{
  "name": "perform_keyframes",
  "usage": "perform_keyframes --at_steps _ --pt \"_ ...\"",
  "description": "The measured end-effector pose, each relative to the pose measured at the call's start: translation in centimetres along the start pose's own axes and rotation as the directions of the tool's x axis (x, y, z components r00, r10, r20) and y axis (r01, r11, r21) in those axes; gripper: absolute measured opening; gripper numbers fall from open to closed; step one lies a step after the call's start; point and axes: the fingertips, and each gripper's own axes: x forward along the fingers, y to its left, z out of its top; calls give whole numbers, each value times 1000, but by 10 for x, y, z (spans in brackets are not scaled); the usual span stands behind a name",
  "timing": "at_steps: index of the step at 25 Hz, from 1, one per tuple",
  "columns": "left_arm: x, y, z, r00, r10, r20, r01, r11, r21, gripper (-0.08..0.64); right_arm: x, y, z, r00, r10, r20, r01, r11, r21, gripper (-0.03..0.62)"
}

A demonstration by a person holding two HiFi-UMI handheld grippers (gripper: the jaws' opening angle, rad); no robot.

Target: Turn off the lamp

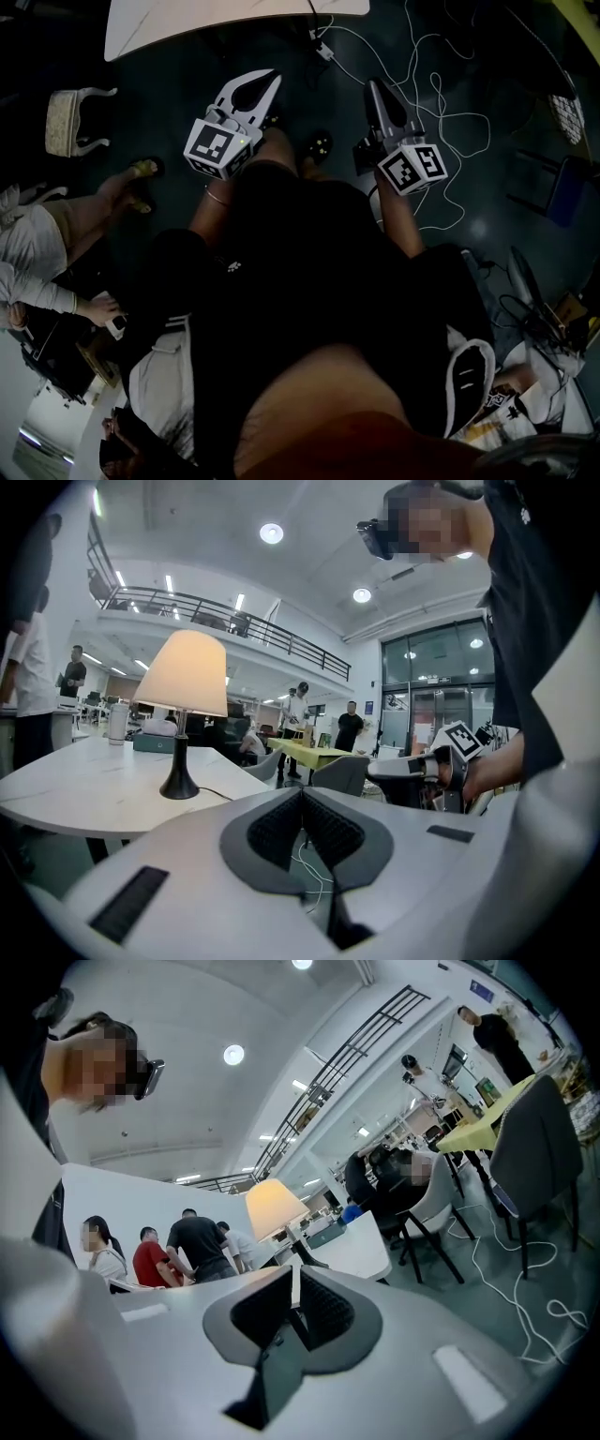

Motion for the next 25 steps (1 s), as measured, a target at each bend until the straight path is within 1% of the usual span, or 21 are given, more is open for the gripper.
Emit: perform_keyframes --at_steps 3,6,8,11,14,17,19,22,25 --pt "-2 12 -14 1000 1 -5 -1 1000 -31 8 15 0 -16 999 0 -46 0 1000 -10 2" --pt "-11 5 -30 999 -40 14 41 998 -48 8 9 11 -32 998 -18 -64 14 998 -59 3" --pt "-12 -1 -32 998 -55 30 57 996 -68 8 5 16 -38 997 -25 -78 18 996 -90 5" --pt "-9 5 -27 998 -46 39 50 993 -106 9 21 18 -44 995 -25 -98 14 993 -114 14" --pt "-2 22 -42 998 -52 30 55 993 -108 9 50 10 -56 993 -32 -113 17 991 -132 20" --pt "8 28 -62 997 -75 20 77 992 -103 9 70 -3 -70 992 -34 -126 16 989 -147 26" --pt "13 29 -63 996 -83 30 86 991 -104 9 80 -6 -73 990 -30 -137 8 988 -152 34" --pt "17 34 -63 998 -63 20 65 994 -90 9 92 -9 -78 987 -25 -157 0 988 -154 51" --pt "21 44 -74 999 -37 -2 36 995 -91 9 105 -17 -84 985 -28 -170 0 986 -165 61"
